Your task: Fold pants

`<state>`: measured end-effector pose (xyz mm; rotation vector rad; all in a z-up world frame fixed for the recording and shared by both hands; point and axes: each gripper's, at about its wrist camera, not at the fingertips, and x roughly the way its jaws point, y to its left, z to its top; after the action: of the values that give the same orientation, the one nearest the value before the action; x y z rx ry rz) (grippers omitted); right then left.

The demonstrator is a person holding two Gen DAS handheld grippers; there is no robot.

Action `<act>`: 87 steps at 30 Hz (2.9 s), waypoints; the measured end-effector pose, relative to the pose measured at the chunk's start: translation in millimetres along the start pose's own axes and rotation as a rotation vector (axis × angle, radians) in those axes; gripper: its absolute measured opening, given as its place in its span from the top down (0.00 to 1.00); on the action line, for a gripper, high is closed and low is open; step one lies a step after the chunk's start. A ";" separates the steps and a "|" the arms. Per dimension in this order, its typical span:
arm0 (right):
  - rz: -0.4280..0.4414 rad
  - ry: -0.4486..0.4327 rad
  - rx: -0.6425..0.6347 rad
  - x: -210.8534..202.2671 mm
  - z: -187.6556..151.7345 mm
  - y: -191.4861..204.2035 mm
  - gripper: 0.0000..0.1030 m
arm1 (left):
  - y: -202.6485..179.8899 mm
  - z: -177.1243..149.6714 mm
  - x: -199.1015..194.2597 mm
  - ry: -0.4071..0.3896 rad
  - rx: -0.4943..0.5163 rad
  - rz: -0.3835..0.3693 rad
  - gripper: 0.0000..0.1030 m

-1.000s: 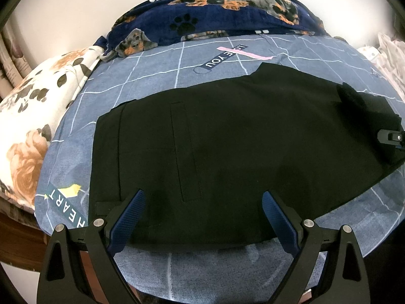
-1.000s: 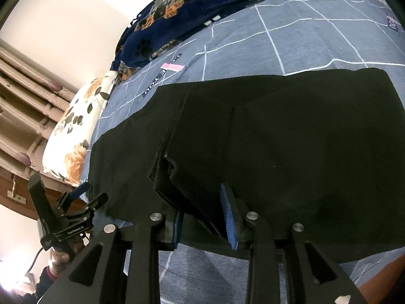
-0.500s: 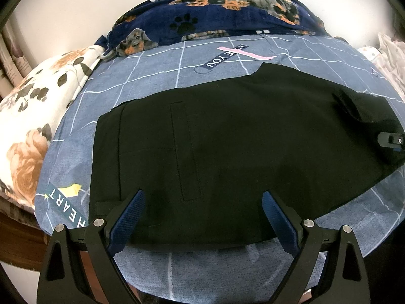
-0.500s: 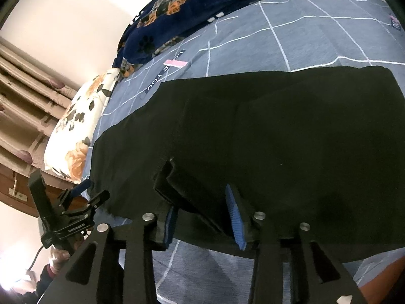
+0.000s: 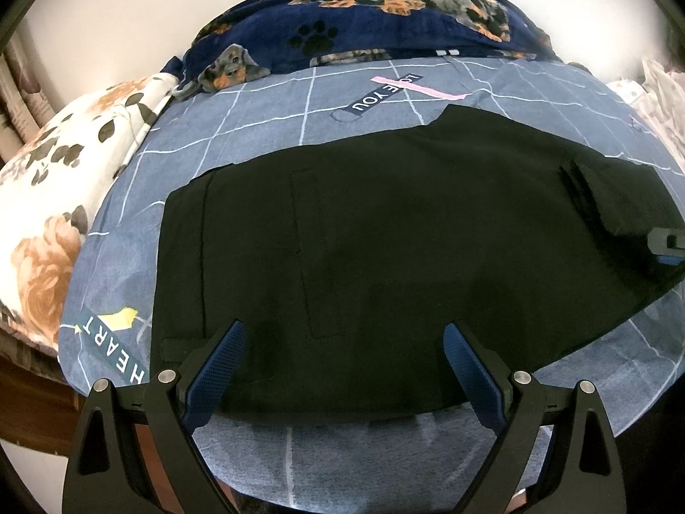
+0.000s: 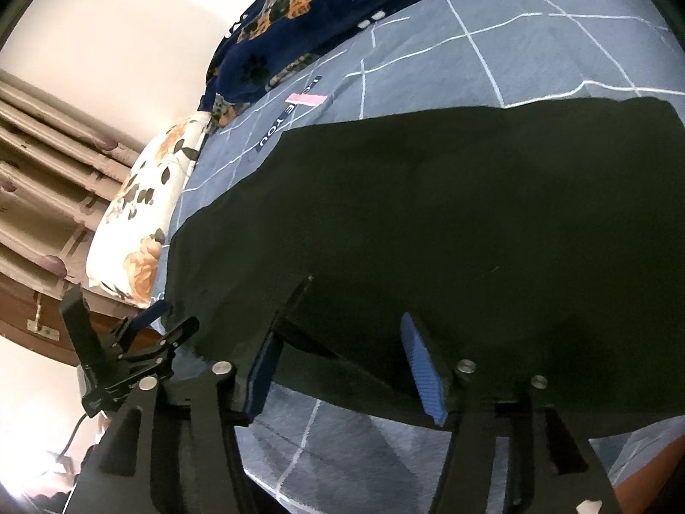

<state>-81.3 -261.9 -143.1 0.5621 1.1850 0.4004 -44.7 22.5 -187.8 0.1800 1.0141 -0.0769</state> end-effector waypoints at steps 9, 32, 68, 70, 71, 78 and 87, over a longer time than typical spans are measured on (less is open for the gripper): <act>0.062 0.022 0.035 2.7 0.4 -4.8 0.38 | 1.9 1.0 -0.2 0.004 -0.002 0.000 0.09; 0.185 0.011 0.117 -9.6 11.5 -23.9 0.39 | 12.8 4.7 -3.8 0.005 -0.057 0.015 0.09; 0.254 -0.186 0.070 -130.2 -3.4 -151.2 0.90 | 13.3 6.0 4.3 0.043 -0.073 0.026 0.09; 0.233 -0.141 0.039 -122.6 -18.8 -148.0 0.90 | 12.3 5.4 4.4 0.045 -0.072 0.027 0.09; 0.219 -0.131 0.038 -119.5 -23.7 -150.6 0.90 | 11.8 5.5 4.1 0.045 -0.070 0.029 0.09; 0.278 -0.146 0.188 -100.2 -38.2 -191.9 1.00 | 8.8 6.3 1.7 0.035 -0.059 0.033 0.09; 0.201 -0.162 0.077 -123.7 -21.5 -151.4 0.87 | 58.2 17.7 -24.0 -0.020 -0.165 0.043 0.09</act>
<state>-142.5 -448.8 -147.4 0.7702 0.9949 0.4726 -34.0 75.9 -151.7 0.0503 0.9912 0.0442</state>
